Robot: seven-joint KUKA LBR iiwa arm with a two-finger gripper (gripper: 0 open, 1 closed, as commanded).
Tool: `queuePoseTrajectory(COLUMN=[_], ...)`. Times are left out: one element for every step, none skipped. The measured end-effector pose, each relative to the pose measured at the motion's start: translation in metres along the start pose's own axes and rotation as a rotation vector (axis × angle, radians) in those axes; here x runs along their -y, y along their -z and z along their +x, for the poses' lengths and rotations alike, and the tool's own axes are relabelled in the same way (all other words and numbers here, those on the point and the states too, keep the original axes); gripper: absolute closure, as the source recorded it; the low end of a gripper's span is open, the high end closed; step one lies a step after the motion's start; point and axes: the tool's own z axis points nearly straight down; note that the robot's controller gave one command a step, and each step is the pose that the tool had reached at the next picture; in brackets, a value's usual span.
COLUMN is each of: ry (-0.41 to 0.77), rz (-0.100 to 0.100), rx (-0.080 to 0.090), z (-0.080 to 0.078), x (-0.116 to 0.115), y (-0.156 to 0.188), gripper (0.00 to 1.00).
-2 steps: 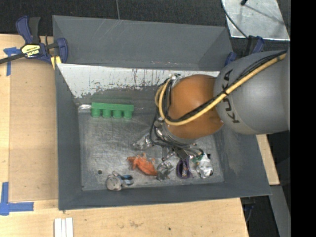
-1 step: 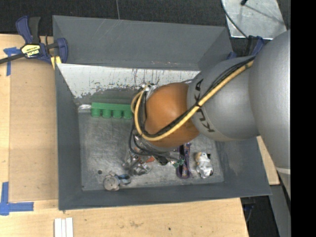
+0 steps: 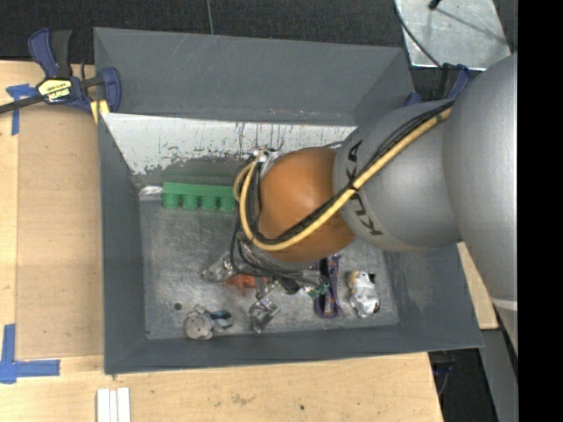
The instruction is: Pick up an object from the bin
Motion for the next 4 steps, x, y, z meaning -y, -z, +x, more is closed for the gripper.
queuePoseTrajectory(ry=[0.000, 0.175, 0.357, 0.357], rz=[0.000, 0.000, 0.009, 0.009], rx=[0.000, 0.000, 0.020, 0.020], z=[0.000, -0.015, 0.026, 0.026], x=[0.000, 0.023, 0.028, 0.028], y=[0.000, -0.006, -0.010, -0.010], gripper=[0.00, 0.00, 1.00, 1.00])
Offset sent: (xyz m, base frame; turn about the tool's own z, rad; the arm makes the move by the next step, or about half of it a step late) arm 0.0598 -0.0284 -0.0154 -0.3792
